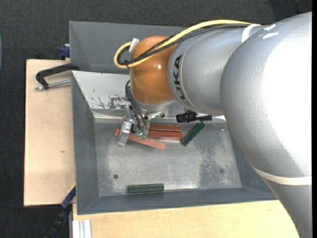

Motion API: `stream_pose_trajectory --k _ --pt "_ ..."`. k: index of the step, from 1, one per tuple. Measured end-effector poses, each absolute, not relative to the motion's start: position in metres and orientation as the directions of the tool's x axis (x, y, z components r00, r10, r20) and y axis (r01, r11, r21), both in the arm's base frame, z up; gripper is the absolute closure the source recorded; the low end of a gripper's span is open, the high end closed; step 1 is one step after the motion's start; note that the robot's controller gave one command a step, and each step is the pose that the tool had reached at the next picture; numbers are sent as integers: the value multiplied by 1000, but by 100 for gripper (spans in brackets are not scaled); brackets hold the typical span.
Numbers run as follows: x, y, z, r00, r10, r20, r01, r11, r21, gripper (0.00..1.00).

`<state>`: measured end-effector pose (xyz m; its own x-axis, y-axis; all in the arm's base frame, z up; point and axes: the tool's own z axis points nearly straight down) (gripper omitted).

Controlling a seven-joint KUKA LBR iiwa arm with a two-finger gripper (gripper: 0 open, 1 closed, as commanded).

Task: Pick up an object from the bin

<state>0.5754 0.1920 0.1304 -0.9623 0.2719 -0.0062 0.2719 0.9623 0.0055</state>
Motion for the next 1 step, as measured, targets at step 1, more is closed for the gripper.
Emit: stream_pose_trajectory --k 1 --pt "574 192 142 -962 272 -2 272 962 3 100"
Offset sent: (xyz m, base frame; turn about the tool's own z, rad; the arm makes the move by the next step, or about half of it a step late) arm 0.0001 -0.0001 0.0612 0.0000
